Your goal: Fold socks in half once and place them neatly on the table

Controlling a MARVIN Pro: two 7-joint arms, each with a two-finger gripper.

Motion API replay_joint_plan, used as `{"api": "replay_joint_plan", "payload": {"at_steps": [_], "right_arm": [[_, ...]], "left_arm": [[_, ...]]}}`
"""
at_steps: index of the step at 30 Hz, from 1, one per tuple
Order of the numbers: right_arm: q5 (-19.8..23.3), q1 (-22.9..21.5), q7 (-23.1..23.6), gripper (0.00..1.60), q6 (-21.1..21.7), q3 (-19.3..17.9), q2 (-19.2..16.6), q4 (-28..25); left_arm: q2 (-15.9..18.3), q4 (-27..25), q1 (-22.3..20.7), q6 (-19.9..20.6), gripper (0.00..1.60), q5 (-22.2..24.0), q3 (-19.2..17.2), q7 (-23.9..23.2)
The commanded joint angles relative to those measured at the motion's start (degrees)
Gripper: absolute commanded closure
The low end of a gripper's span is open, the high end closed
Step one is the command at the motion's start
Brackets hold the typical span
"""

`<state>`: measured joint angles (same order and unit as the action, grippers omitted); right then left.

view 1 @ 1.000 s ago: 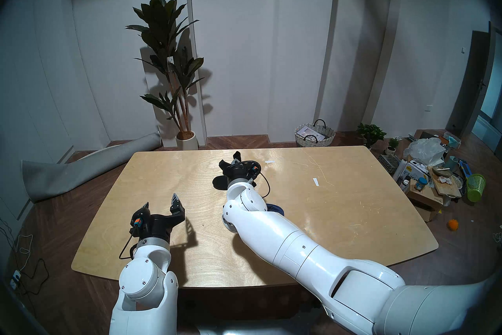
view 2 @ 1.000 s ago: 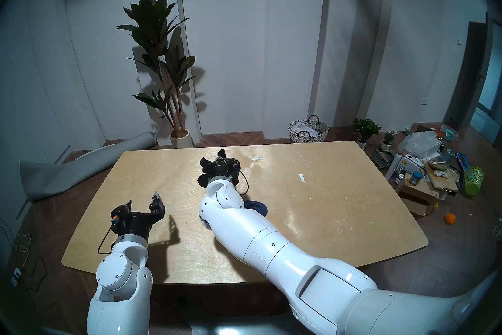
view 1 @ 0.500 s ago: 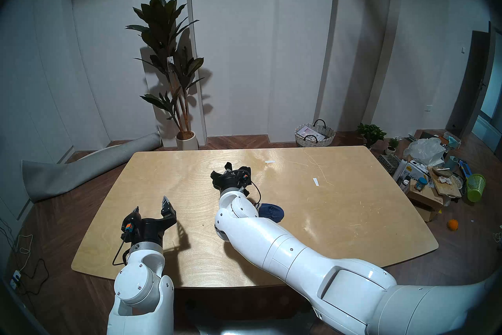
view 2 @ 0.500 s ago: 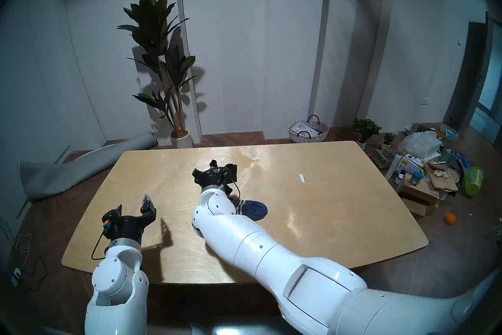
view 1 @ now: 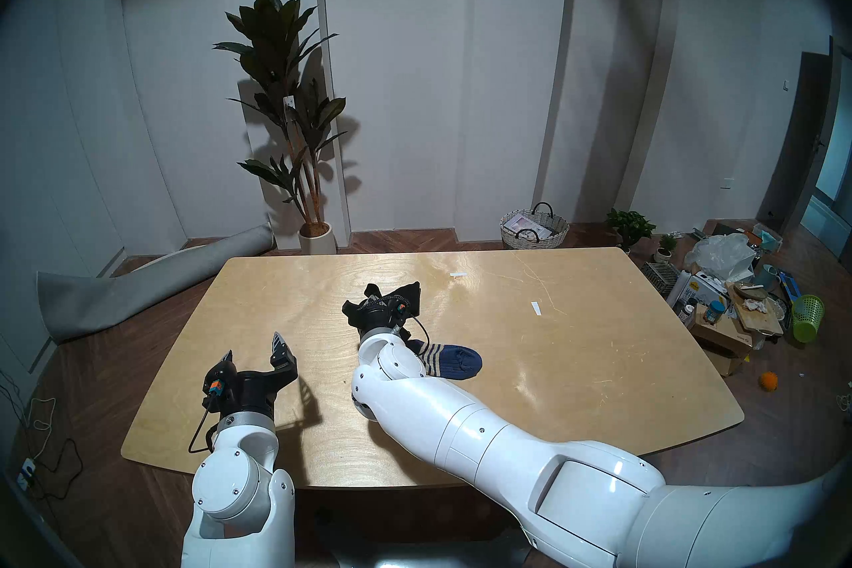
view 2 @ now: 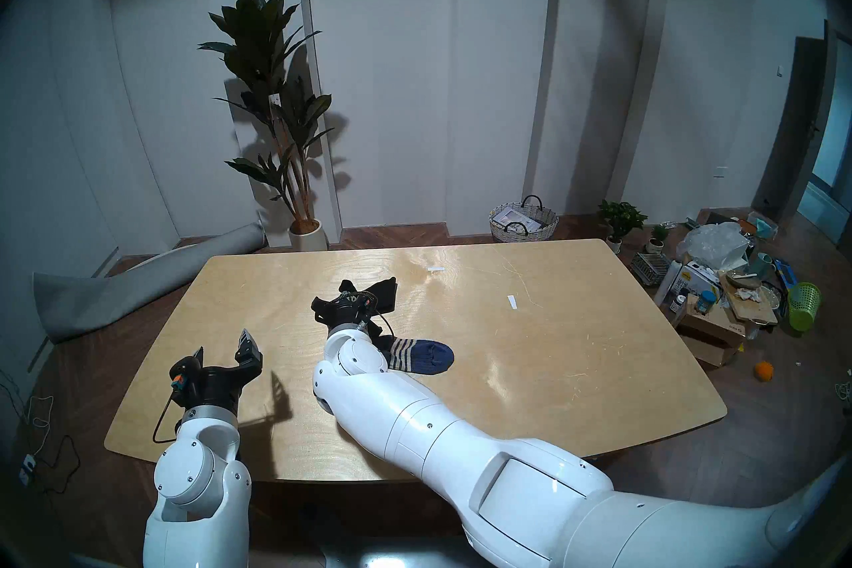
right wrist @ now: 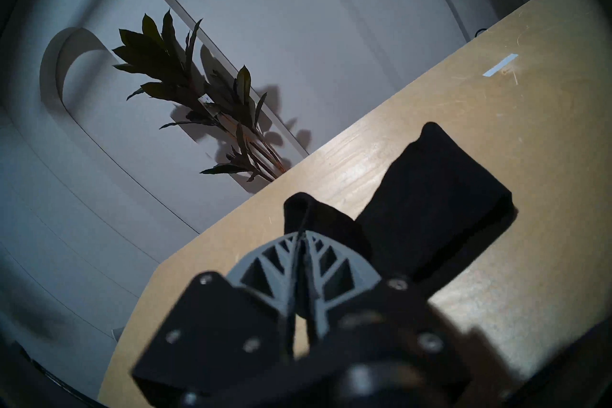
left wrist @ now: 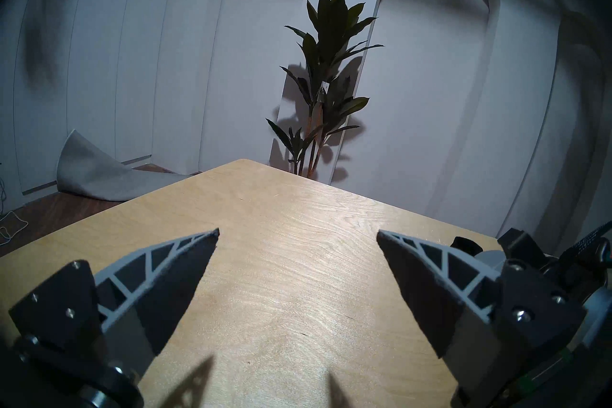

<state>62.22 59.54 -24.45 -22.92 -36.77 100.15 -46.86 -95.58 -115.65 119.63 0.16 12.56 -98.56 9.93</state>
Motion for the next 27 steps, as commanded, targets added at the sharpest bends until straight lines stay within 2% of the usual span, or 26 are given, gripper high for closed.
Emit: {"api": "replay_joint_plan", "payload": {"at_steps": [1,3,4,8,13,16,27], "right_arm": [[1.38,0.26,0.85,0.00,0.51,-0.53,1.02,-2.65],[1.92,0.93,0.99,0.00,0.96,-0.64,0.30,-4.89],[2.03,1.32,3.13,0.00,1.05,-0.09,-0.44,-6.24],[1.75,2.38,4.79,0.00,-1.02,0.55,-0.16,-9.07],[3.45,1.74,5.38,0.00,-2.11,-0.73,1.21,-12.17],[4.42,1.95,5.62,0.00,-3.17,-1.93,0.55,-14.92],[10.97,1.49,3.64,0.00,-4.96,-12.77,-5.27,-22.88]], "left_arm": [[0.19,-1.50,-0.03,-0.84,0.00,-0.07,-0.10,-0.30],[0.21,-1.52,-0.05,-0.84,0.00,-0.08,-0.09,-0.35],[0.26,-1.49,-0.08,-0.80,0.00,-0.14,-0.07,-0.38],[0.46,-1.38,-0.46,-0.46,0.00,-0.43,0.15,-0.57],[0.86,-1.81,-0.56,-0.82,0.00,-0.49,0.32,-1.30],[0.90,-1.79,-0.63,-0.63,0.00,-0.57,0.68,-1.58],[1.94,-0.98,-0.76,-0.42,0.00,-1.84,2.11,-2.68]]}}
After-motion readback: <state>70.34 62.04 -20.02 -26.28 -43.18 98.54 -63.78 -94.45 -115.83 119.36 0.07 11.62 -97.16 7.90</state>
